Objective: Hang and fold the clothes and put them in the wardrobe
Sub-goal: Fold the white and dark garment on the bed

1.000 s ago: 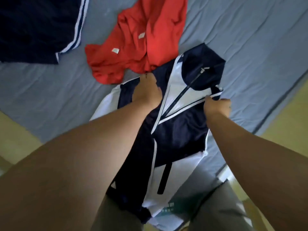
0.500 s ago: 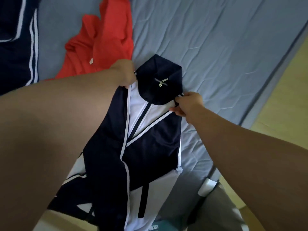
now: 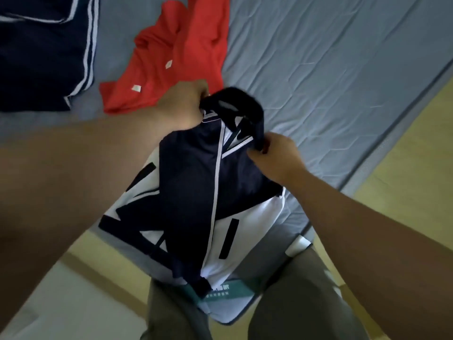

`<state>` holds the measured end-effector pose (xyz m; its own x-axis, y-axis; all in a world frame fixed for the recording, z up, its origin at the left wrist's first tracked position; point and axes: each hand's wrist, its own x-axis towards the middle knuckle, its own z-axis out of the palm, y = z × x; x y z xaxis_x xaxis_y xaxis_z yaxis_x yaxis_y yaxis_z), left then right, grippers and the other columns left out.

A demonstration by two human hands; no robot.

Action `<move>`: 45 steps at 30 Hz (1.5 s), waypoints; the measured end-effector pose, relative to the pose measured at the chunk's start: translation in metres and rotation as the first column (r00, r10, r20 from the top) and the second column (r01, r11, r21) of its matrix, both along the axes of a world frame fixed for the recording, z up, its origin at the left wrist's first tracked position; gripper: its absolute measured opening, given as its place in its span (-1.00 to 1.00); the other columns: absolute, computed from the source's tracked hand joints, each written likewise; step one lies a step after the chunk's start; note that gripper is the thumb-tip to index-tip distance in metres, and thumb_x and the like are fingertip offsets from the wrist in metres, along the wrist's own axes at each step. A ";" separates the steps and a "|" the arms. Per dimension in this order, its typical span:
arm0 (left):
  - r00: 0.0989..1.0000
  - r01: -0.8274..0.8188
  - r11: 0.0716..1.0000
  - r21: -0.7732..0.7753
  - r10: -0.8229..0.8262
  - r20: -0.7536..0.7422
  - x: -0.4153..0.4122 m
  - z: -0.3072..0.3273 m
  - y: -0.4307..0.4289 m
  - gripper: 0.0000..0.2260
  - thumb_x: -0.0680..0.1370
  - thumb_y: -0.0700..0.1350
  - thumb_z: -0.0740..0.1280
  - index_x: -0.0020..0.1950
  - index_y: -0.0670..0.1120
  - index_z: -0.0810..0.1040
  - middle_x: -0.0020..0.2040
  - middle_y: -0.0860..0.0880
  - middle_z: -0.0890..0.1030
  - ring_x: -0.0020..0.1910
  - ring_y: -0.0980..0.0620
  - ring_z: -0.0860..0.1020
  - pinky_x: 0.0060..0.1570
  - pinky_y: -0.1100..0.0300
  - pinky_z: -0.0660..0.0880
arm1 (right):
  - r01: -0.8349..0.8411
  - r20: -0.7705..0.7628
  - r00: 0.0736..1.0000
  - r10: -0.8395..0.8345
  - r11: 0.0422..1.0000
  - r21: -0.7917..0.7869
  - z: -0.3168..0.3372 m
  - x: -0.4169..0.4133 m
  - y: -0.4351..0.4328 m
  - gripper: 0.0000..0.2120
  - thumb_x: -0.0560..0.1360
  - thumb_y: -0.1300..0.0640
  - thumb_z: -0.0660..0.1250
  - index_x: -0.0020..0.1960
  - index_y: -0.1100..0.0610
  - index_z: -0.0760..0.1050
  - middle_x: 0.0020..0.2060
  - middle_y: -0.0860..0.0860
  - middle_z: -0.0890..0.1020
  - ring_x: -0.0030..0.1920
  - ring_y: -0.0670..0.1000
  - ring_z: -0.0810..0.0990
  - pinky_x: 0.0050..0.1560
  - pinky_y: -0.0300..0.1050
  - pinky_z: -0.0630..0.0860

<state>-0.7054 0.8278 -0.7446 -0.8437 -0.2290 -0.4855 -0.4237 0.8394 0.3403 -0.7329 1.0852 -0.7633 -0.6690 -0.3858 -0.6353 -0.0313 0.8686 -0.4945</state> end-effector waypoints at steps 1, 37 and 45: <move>0.997 0.079 0.997 0.018 -0.080 0.010 0.023 0.012 -0.002 -0.78 0.41 -0.28 0.33 -0.11 0.02 0.42 -0.16 0.01 0.52 -0.10 -0.16 0.54 -0.20 0.10 0.35 | -0.143 -0.050 0.988 0.144 0.989 0.036 0.007 0.022 -0.001 -0.67 0.44 -0.28 0.25 -0.14 0.00 0.44 -0.29 -0.08 0.52 -0.31 0.04 0.49 -0.30 -0.08 0.43; 0.889 0.408 0.877 -0.255 -0.445 -0.106 0.210 -0.041 -0.040 -0.74 0.39 -0.33 0.23 0.06 -0.23 0.51 -0.02 -0.24 0.51 -0.12 -0.27 0.49 -0.26 -0.08 0.31 | -0.063 -0.218 0.967 0.130 0.956 0.288 -0.048 0.169 -0.072 -0.60 0.45 0.17 0.32 0.26 0.10 0.35 0.24 0.15 0.42 0.27 0.23 0.41 0.23 0.10 0.35; 0.934 0.018 0.918 -0.395 0.125 0.333 0.093 -0.078 -0.064 -0.45 0.45 -0.25 0.38 0.44 -0.23 0.35 0.38 -0.31 0.37 0.35 -0.36 0.41 0.29 -0.15 0.40 | -0.389 0.480 0.860 0.176 0.834 0.391 -0.062 0.070 -0.039 -0.66 0.35 0.36 0.42 0.13 0.29 0.56 -0.08 0.24 0.63 -0.10 0.20 0.65 -0.18 -0.04 0.59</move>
<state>-0.6124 0.7637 -0.8221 -0.6198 -0.4981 -0.6063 -0.5019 0.8456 -0.1816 -0.6626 1.0463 -0.8251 -0.2144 -0.1080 -0.9708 -0.2008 0.9775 -0.0644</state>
